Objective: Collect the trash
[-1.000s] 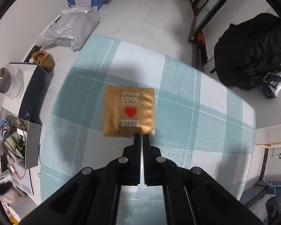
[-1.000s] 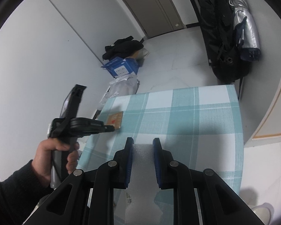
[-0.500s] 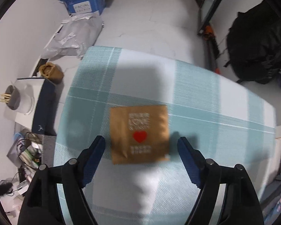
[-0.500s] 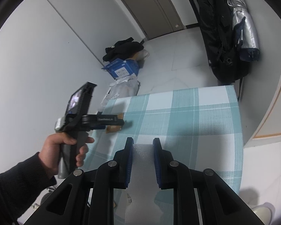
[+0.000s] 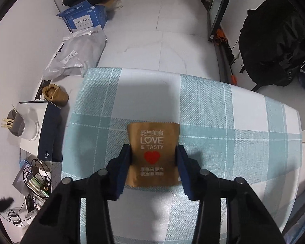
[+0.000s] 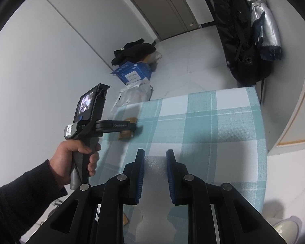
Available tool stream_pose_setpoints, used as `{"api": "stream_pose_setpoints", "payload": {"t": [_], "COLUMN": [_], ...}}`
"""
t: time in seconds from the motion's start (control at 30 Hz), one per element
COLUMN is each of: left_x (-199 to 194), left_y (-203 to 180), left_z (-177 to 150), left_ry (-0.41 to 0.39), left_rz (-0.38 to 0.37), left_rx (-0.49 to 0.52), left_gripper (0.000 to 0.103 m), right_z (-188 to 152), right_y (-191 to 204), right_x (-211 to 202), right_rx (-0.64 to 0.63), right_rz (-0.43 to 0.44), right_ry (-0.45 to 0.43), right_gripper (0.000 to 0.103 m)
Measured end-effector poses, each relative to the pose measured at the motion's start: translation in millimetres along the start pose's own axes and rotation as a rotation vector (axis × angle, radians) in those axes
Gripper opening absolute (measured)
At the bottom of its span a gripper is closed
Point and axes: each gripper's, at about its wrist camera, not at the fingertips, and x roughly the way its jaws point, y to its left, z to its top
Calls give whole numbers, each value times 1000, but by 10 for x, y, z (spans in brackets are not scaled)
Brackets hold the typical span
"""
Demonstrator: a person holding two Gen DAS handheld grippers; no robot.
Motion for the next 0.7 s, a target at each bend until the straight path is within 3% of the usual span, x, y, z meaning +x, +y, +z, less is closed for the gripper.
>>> {"api": "stream_pose_setpoints", "payload": {"t": [0.43, 0.7], "left_x": [-51, -192], "left_y": [128, 247], "left_z": [-104, -227], "left_ry": [-24, -24], "left_rz": [-24, -105], "left_rx": [-65, -134], "left_gripper": [35, 34], "right_z": [32, -10], "right_y": [-69, -27], "right_x": [40, 12], "right_rx": [40, 30], "right_rz": [-10, -14], "right_ry": [1, -8], "right_gripper": [20, 20]}}
